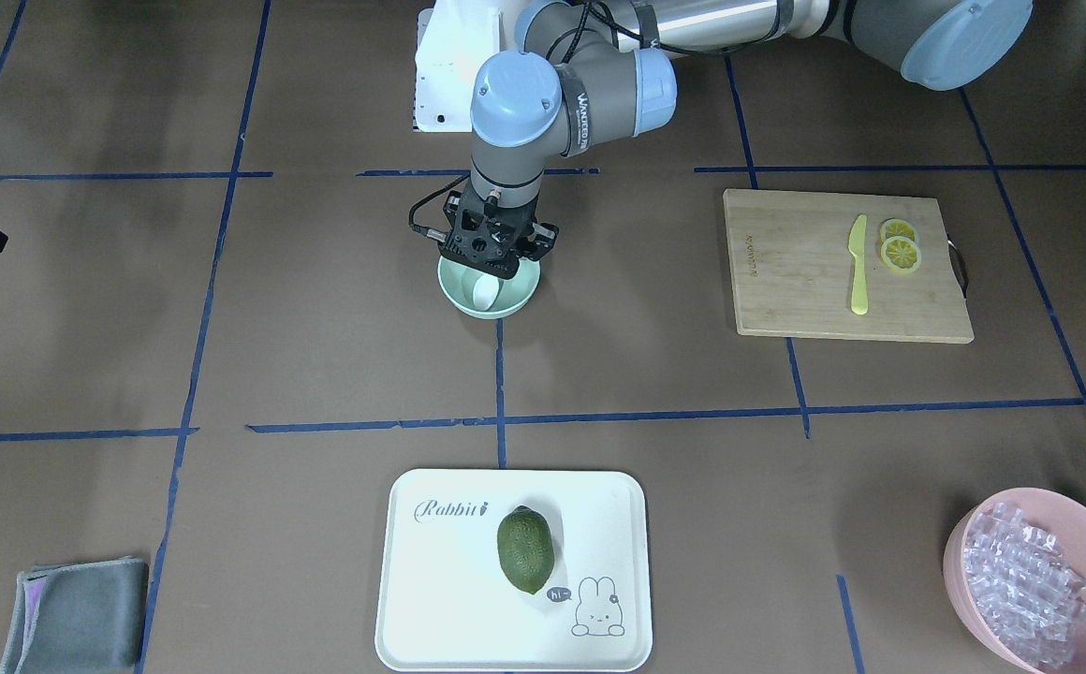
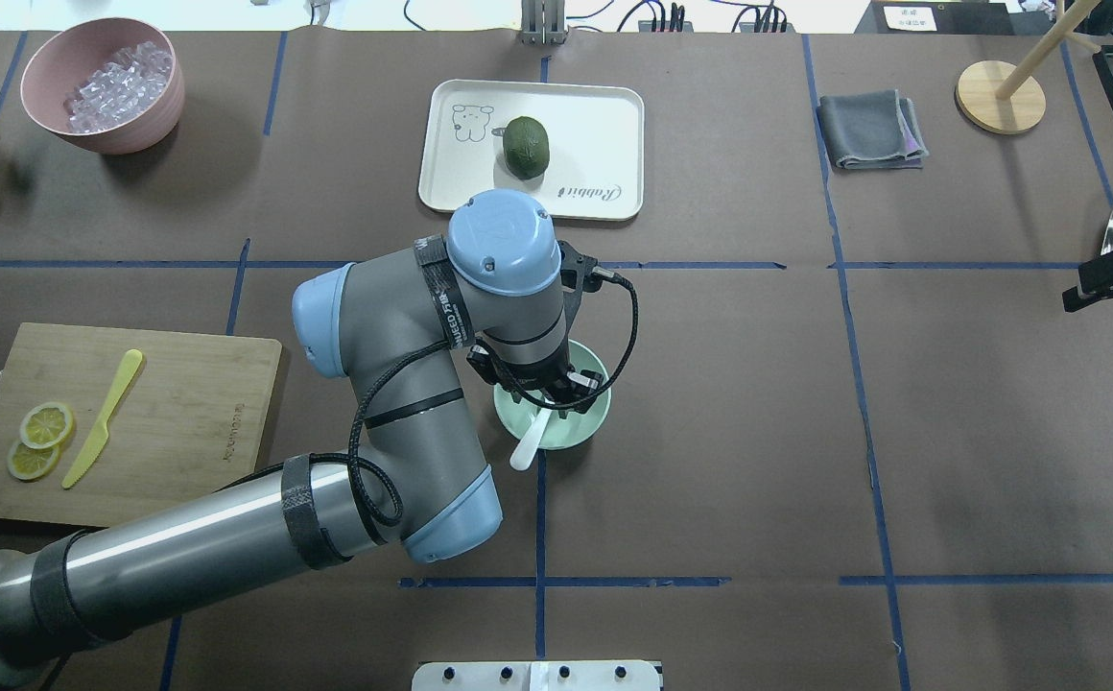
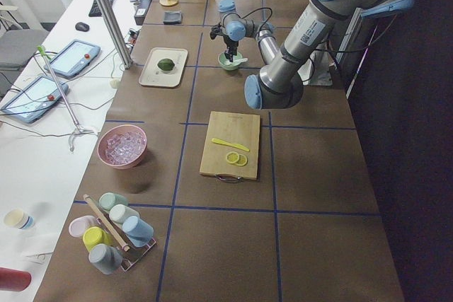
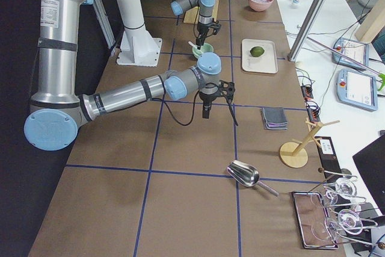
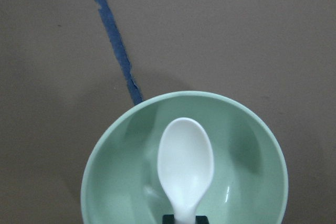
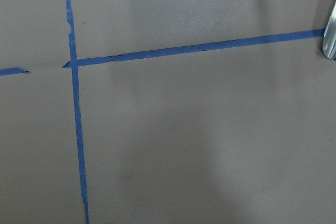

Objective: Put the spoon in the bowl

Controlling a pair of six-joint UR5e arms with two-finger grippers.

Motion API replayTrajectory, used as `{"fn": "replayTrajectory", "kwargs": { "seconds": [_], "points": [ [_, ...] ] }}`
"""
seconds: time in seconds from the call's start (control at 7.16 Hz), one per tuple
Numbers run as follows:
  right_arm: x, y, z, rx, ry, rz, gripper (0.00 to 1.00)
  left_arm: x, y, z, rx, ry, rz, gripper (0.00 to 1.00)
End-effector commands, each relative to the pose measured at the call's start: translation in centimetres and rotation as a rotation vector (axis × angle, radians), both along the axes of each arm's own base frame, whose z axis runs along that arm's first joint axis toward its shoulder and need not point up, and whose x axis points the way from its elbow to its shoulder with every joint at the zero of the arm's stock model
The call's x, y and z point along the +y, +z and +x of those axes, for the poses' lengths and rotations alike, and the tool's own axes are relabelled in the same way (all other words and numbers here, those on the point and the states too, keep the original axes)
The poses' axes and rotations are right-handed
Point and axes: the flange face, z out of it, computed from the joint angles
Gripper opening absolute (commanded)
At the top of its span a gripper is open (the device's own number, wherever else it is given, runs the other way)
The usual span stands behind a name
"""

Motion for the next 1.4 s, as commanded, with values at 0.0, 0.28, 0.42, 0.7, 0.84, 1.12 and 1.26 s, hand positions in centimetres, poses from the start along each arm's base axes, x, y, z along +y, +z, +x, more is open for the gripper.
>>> {"fn": "replayTrajectory", "kwargs": {
  "seconds": [0.0,0.28,0.42,0.7,0.84,1.12,1.26],
  "points": [
    [-0.2,0.0,0.0,0.000,0.001,0.000,1.00,0.0,-0.6,-0.5,0.013,-0.003,0.007,0.82],
    [-0.3,0.9,0.6,0.011,-0.009,0.006,1.00,-3.0,2.5,-9.8,0.044,-0.099,0.032,0.84],
    [-0.7,2.8,1.9,0.027,-0.034,0.032,1.00,-3.7,6.8,-15.4,0.031,-0.146,0.024,0.84],
    [-0.7,4.7,3.5,0.032,-0.054,0.049,1.00,-4.8,14.5,-23.9,-0.023,-0.126,0.054,0.86],
    [-0.9,5.6,4.7,0.022,-0.056,0.053,1.00,-5.3,20.6,-30.0,-0.060,-0.109,0.029,0.87],
    [-1.1,7.6,6.3,0.023,-0.075,0.073,1.00,-5.3,28.8,-41.1,-0.103,-0.093,0.021,0.87],
    [-0.9,9.1,7.2,0.031,-0.090,0.081,1.00,-5.5,32.0,-46.3,-0.116,-0.085,0.046,0.87]
  ]
}}
